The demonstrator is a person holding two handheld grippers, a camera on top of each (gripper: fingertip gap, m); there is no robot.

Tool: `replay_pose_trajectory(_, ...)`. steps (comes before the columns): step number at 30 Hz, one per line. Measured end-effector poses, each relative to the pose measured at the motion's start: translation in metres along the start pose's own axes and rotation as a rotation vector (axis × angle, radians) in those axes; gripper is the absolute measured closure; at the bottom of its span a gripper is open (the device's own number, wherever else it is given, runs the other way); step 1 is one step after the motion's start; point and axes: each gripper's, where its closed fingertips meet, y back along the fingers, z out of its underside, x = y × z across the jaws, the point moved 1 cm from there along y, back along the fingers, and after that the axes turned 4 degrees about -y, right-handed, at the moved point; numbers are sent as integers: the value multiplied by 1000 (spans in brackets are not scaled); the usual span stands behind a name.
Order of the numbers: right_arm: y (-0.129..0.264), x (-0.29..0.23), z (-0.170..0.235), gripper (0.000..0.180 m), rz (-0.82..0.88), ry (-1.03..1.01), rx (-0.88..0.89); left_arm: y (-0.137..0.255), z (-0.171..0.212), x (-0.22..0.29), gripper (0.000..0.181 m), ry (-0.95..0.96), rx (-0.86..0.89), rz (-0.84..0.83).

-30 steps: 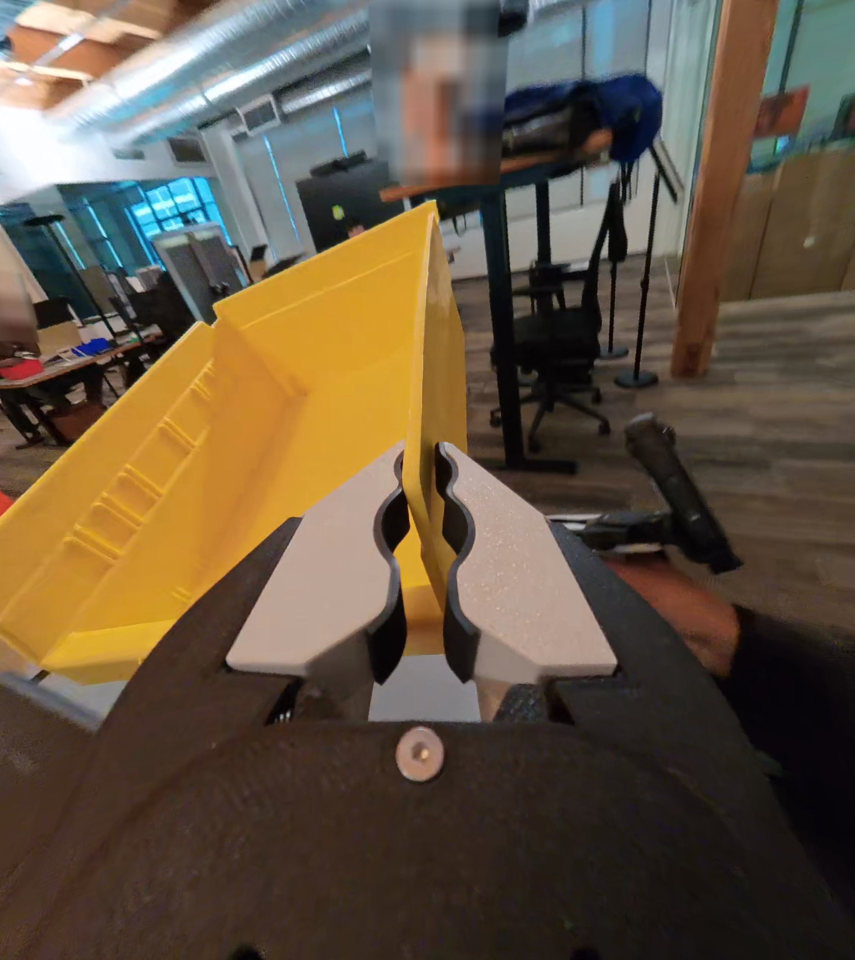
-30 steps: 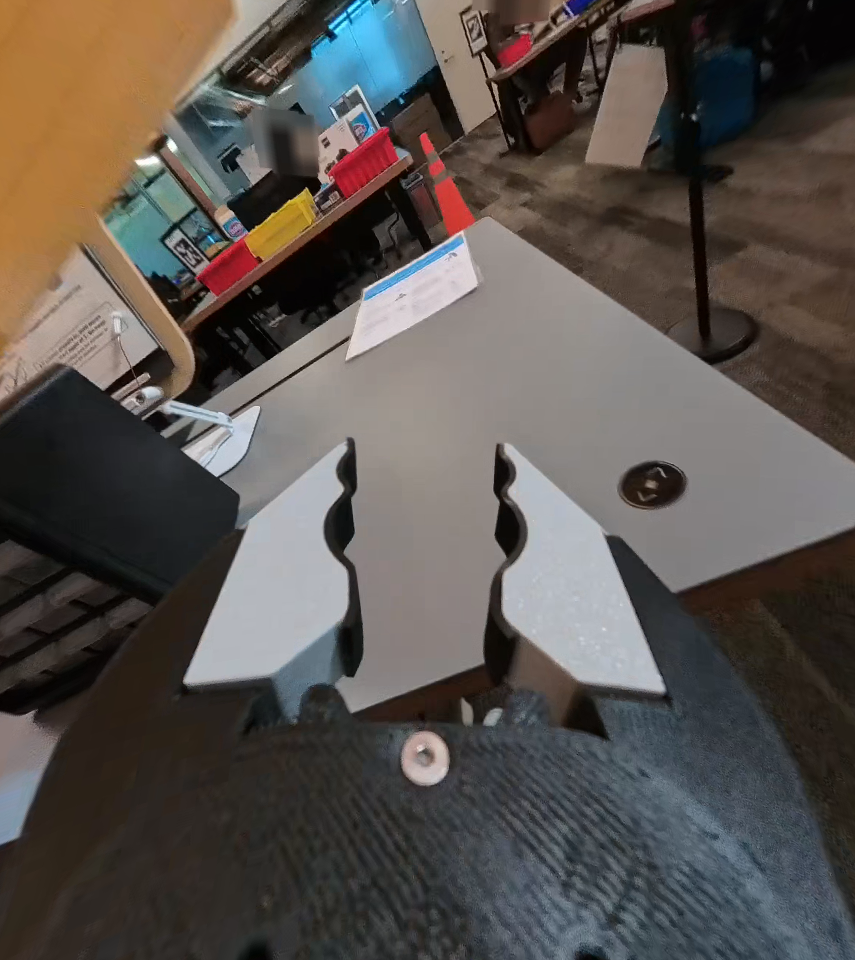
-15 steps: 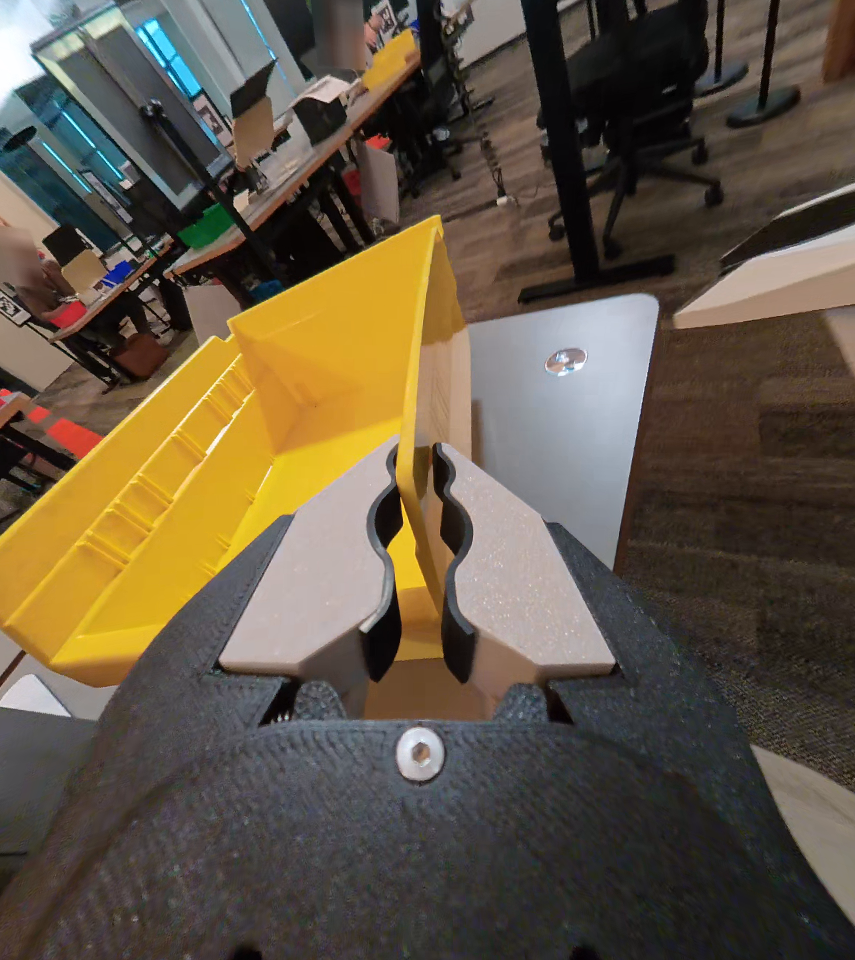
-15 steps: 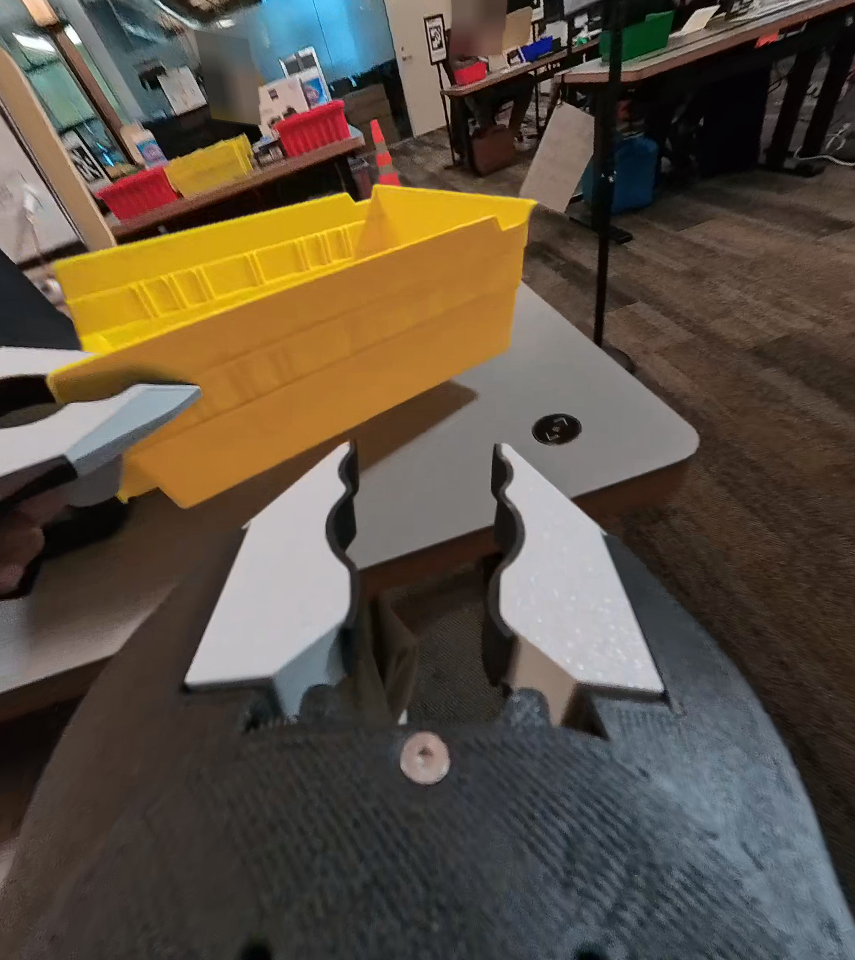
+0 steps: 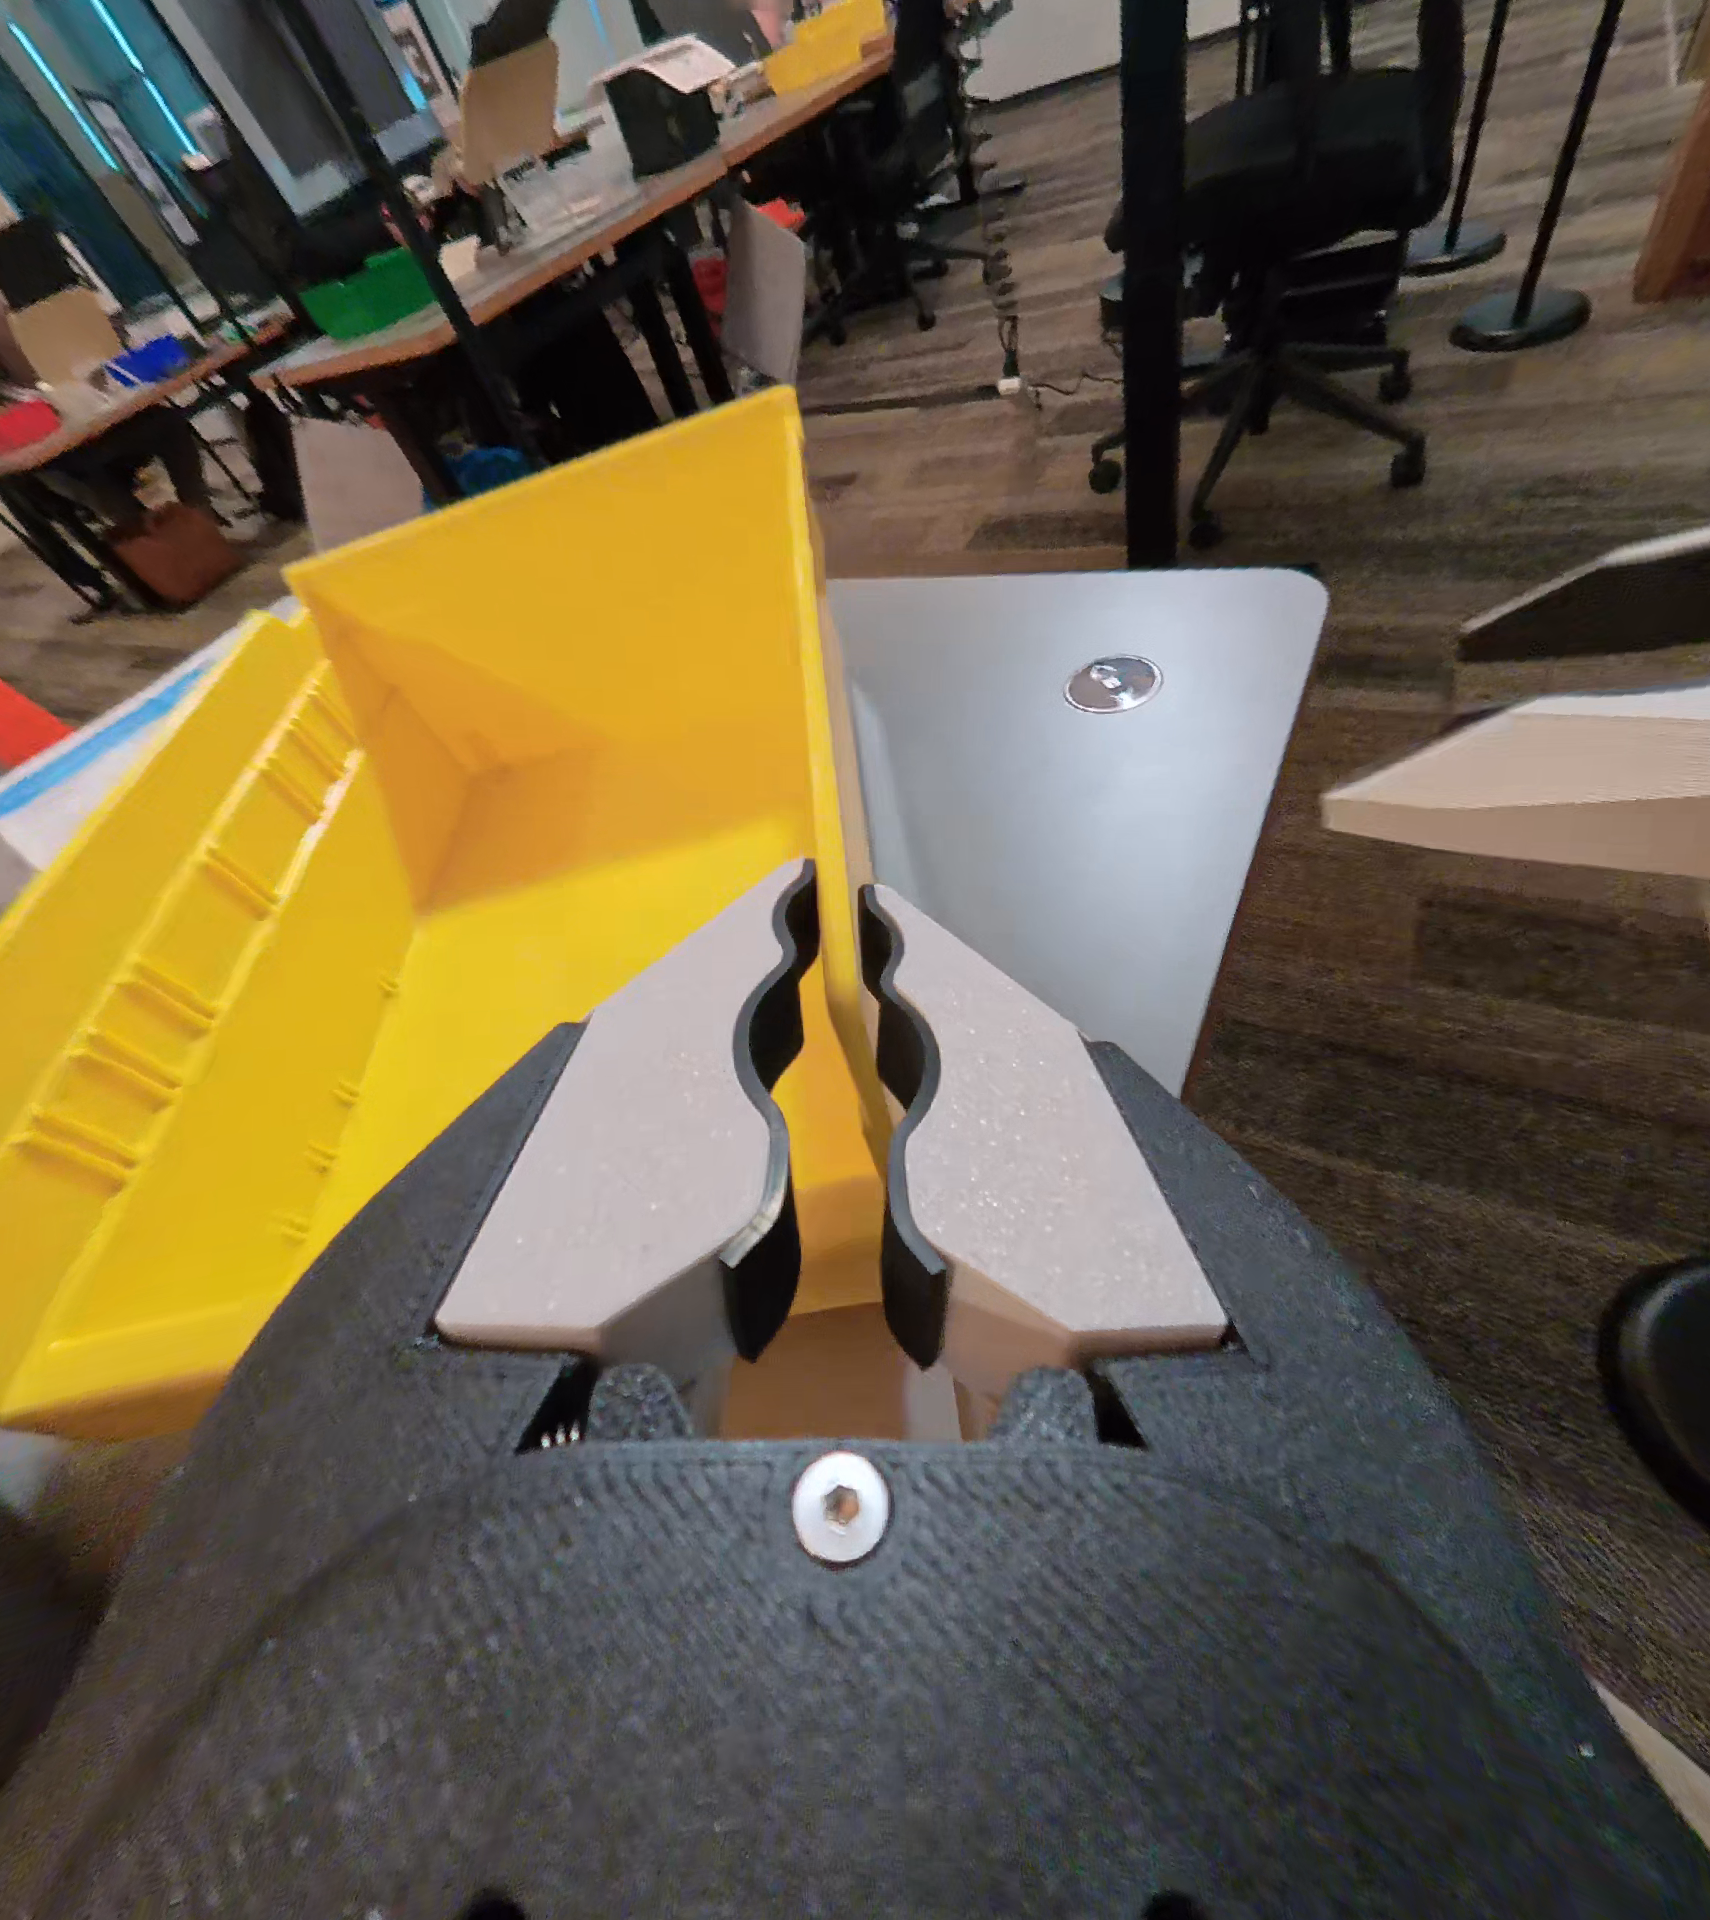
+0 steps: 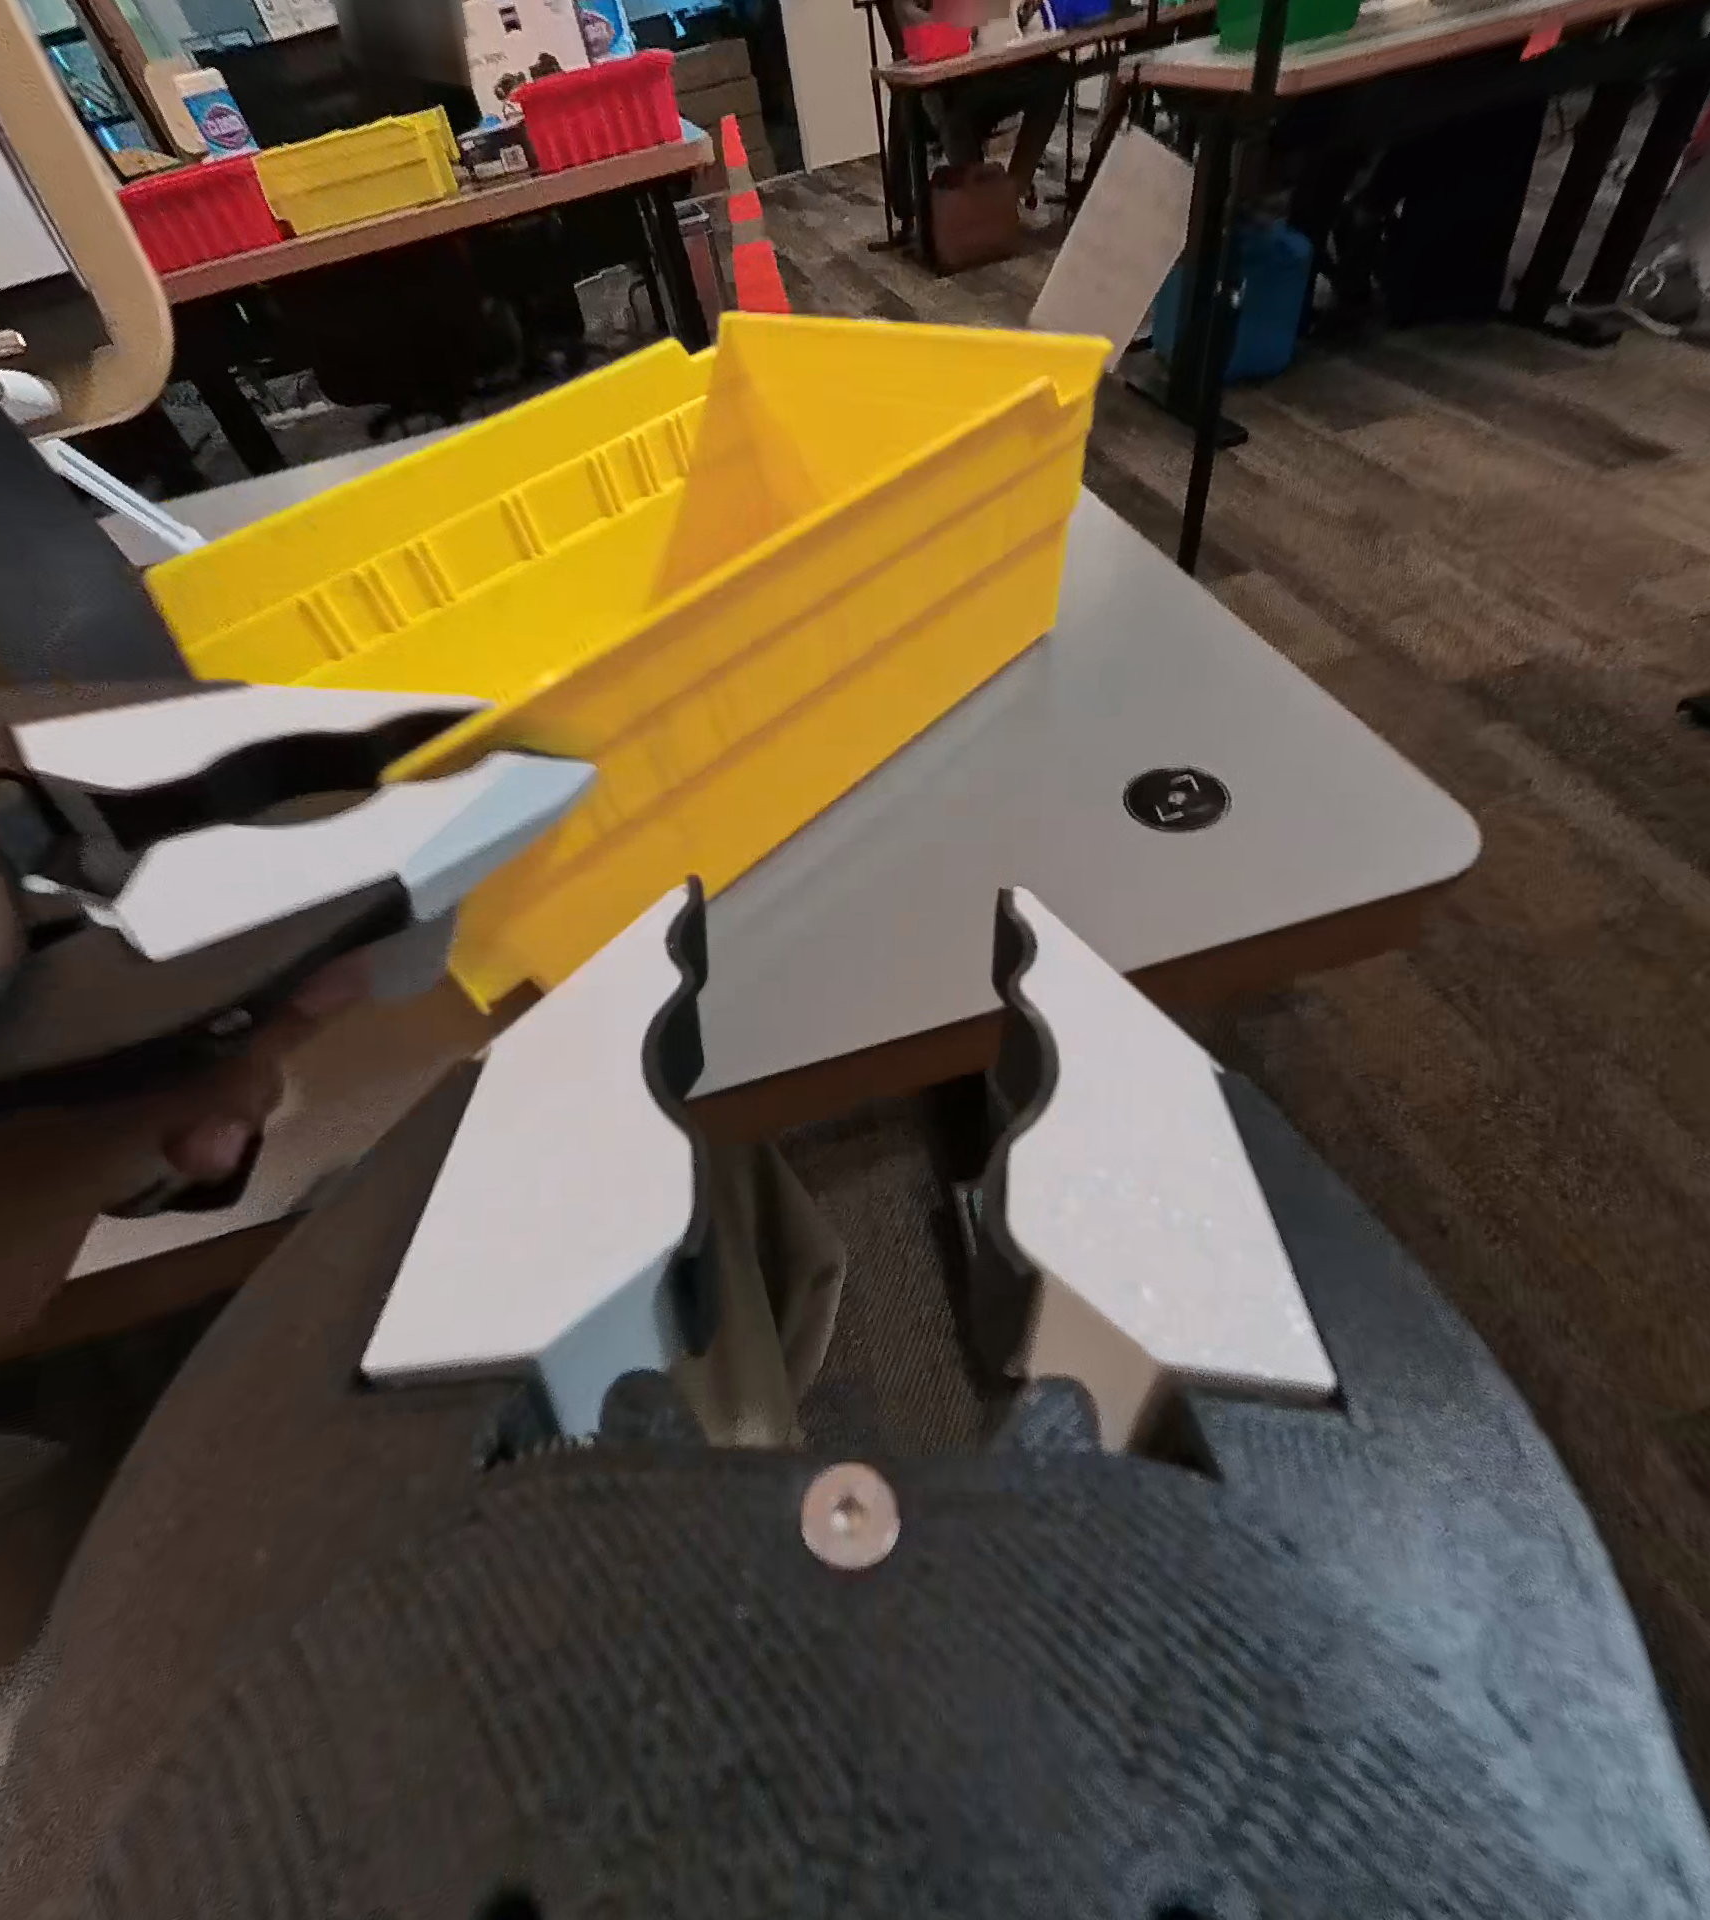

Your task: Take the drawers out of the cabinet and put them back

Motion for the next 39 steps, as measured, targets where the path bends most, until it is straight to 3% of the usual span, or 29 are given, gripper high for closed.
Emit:
replay_pose_trajectory(3, -2, -11, -7, 124, 21, 49, 49, 3, 0, 3, 175, -10, 22, -5)
replay_pose_trajectory(6, -1, -22, -15, 121, 24, 44, 108, 25, -6, 13, 152, 6, 50, 70)
replay_pose_trajectory(9, -2, -34, -17, 119, 32, 27, 133, 67, -5, 25, 133, 56, 0, 184)
replay_pose_trajectory(13, -14, -68, -4, 110, -26, 115, 88, 134, -6, 2, 129, 81, 33, 196)
replay_pose_trajectory(15, -24, -89, 4, 106, -80, 141, 56, 165, 1, -28, 127, 134, 51, 116)
replay_pose_trajectory(17, -35, -102, 9, 106, -99, 186, 33, 196, 13, -72, 126, 189, 81, -66)
replay_pose_trajectory(19, -47, -105, 12, 112, -93, 238, 16, 234, 24, -122, 144, 211, 137, -289)
replay_pose_trajectory(21, -58, -93, 12, 140, -42, 278, -2, 273, 42, -168, 161, 165, 138, -504)
replay_pose_trajectory(24, -64, -81, 10, 148, -93, 253, -27, 322, 82, -222, 157, 123, 32, -740)
replay_pose_trajectory(27, -71, -55, 2, 158, -89, 226, -42, 372, 124, -256, 140, 141, -63, -914)
replay_pose_trajectory(31, -87, -5, -13, 170, -82, 307, -76, 418, 178, -280, 115, 152, -202, -1045)
replay_pose_trajectory(33, -94, 35, -24, 177, -3, 236, -59, 426, 208, -287, 116, 173, -287, -1061)
replay_pose_trajectory(36, -102, 69, -35, 177, -45, 20, -20, 434, 245, -289, 117, 251, -397, -1050)
replay_pose_trajectory(39, -110, 74, -39, 176, -59, -63, -13, 441, 260, -288, 134, 322, -415, -1032)
